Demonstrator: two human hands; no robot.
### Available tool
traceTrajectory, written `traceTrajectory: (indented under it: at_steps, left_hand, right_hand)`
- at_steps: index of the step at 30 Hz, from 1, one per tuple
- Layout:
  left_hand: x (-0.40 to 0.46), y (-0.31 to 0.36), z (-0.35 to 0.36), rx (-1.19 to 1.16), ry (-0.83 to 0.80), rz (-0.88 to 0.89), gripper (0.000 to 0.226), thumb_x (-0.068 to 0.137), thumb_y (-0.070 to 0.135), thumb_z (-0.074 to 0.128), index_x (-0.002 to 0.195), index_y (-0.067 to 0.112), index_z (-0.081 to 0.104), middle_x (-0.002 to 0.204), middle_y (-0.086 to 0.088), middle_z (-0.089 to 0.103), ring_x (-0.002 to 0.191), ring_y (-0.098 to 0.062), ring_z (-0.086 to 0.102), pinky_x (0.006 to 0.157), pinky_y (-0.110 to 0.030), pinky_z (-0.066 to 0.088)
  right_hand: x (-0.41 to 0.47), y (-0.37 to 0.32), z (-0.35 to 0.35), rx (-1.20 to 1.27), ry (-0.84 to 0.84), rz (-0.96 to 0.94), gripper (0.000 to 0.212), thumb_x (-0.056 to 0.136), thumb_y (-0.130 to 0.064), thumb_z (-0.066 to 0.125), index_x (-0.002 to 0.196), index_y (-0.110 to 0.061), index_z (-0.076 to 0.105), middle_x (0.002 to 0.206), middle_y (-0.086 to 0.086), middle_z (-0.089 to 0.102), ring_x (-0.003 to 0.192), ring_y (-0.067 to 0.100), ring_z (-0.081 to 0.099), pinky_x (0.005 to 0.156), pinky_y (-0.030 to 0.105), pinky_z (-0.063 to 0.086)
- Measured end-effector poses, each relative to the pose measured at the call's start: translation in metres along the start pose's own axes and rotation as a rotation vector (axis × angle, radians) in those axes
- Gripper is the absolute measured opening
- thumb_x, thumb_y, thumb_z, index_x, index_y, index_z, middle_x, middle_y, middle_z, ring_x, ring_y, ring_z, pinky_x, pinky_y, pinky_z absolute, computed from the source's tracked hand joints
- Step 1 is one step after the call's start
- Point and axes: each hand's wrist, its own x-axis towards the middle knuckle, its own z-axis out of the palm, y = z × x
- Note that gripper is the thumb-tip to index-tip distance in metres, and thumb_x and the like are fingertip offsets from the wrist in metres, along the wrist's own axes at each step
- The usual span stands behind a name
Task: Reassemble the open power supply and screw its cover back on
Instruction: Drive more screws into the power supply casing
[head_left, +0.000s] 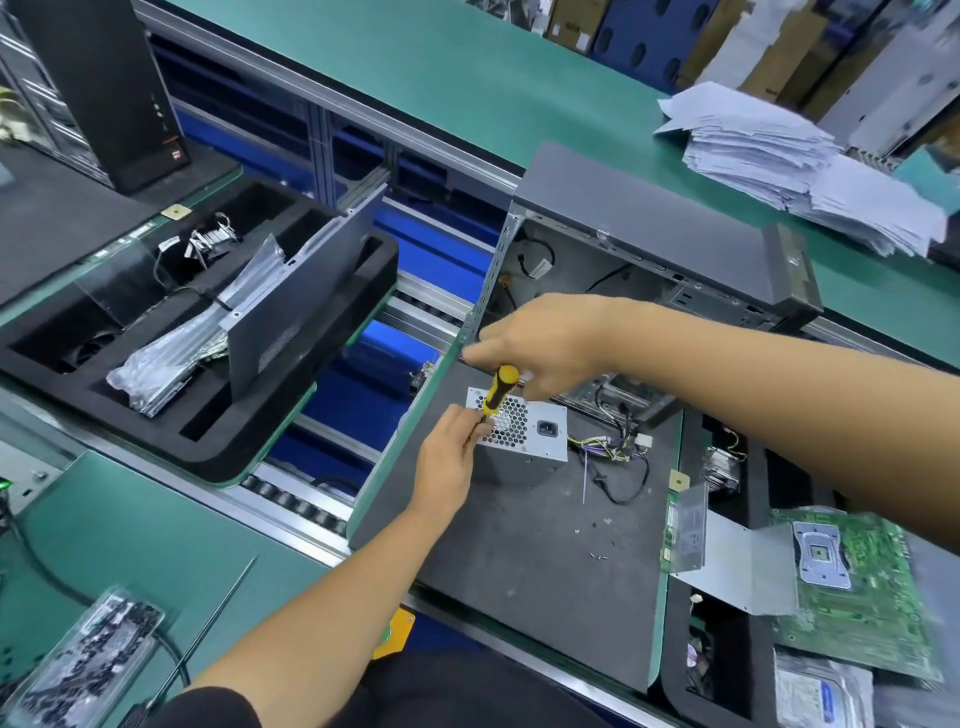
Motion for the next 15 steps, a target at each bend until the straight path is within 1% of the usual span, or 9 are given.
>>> traceTrajectory:
  at_steps: [2,3,5,7,9,10,11,13,15]
  left_hand:
    - [0.001,-0.001,-0.001,-0.018,-0.019,-0.014,0.013,0.102,0.015,0.062,0.095,0.006,0.068,0.086,-0.002,0.054,0.078,-0.014,0.055,0.073,-0.024,0.045]
    - [0.001,-0.001,-0.001,-0.028,-0.026,-0.021,0.013,0.102,0.015,0.062,0.096,0.006,0.068,0.087,-0.001,0.055,0.079,-0.011,0.055,0.073,-0.021,0.044]
    - [0.000,0.000,-0.003,-0.055,-0.037,-0.032,0.014,0.103,0.017,0.060,0.098,0.007,0.069,0.089,0.000,0.057,0.084,-0.009,0.057,0.075,-0.018,0.044]
    - [-0.003,0.002,-0.004,-0.084,-0.044,-0.024,0.017,0.105,0.021,0.058,0.102,0.009,0.069,0.092,-0.002,0.059,0.086,-0.010,0.058,0.077,-0.020,0.046]
    - [-0.004,0.003,-0.005,-0.089,-0.045,-0.007,0.016,0.105,0.021,0.057,0.104,0.009,0.068,0.091,-0.004,0.057,0.083,-0.014,0.057,0.075,-0.027,0.047]
    - [-0.004,0.002,-0.005,-0.083,-0.045,0.002,0.017,0.104,0.020,0.057,0.105,0.008,0.068,0.090,-0.005,0.056,0.082,-0.015,0.057,0.075,-0.030,0.047]
    - [-0.003,0.002,-0.004,-0.073,-0.047,0.011,0.018,0.104,0.019,0.057,0.106,0.005,0.069,0.090,-0.007,0.055,0.082,-0.018,0.057,0.076,-0.031,0.048]
    - [-0.003,0.001,-0.002,-0.037,-0.052,0.020,0.019,0.103,0.017,0.058,0.109,0.003,0.070,0.091,-0.007,0.055,0.083,-0.019,0.059,0.077,-0.033,0.050]
    - [-0.003,-0.001,-0.002,-0.022,-0.052,0.029,0.016,0.103,0.013,0.059,0.108,0.004,0.071,0.092,-0.003,0.055,0.084,-0.015,0.060,0.078,-0.030,0.050]
  right_hand:
    - [0.001,0.001,-0.005,-0.147,-0.003,-0.096,0.026,0.086,-0.026,0.061,0.105,-0.024,0.045,0.087,-0.005,0.051,0.065,0.023,0.040,0.058,0.039,0.044]
    - [0.002,0.002,-0.005,-0.193,-0.001,-0.114,0.025,0.090,-0.026,0.061,0.111,-0.023,0.048,0.090,-0.003,0.053,0.066,0.023,0.039,0.060,0.039,0.043]
    - [0.005,0.003,-0.004,-0.210,0.016,-0.117,0.025,0.092,-0.028,0.061,0.113,-0.021,0.049,0.087,-0.001,0.054,0.067,0.025,0.040,0.057,0.035,0.033]
    - [0.006,0.002,-0.001,-0.159,0.033,-0.090,0.020,0.090,-0.029,0.060,0.099,-0.021,0.044,0.074,-0.003,0.049,0.062,0.027,0.042,0.053,0.033,0.026]
    - [0.006,-0.002,0.003,-0.073,0.019,-0.001,0.026,0.088,-0.032,0.059,0.085,-0.020,0.037,0.059,-0.004,0.041,0.052,0.025,0.038,0.048,0.031,0.022]
    - [0.005,-0.003,0.005,-0.030,0.011,0.061,0.026,0.088,-0.034,0.058,0.080,-0.018,0.038,0.056,-0.003,0.038,0.049,0.022,0.036,0.047,0.031,0.021]
    - [0.005,-0.004,0.007,-0.001,0.002,0.121,0.027,0.089,-0.035,0.055,0.076,-0.016,0.041,0.055,-0.002,0.037,0.049,0.021,0.035,0.047,0.031,0.020]
    - [0.006,-0.006,0.012,-0.004,-0.022,0.198,0.032,0.096,-0.038,0.045,0.074,-0.014,0.045,0.057,0.001,0.039,0.053,0.027,0.041,0.050,0.032,0.024]
    - [0.004,-0.010,0.014,-0.041,-0.039,0.217,0.038,0.101,-0.040,0.036,0.077,-0.013,0.047,0.060,0.002,0.041,0.058,0.030,0.045,0.055,0.033,0.030]
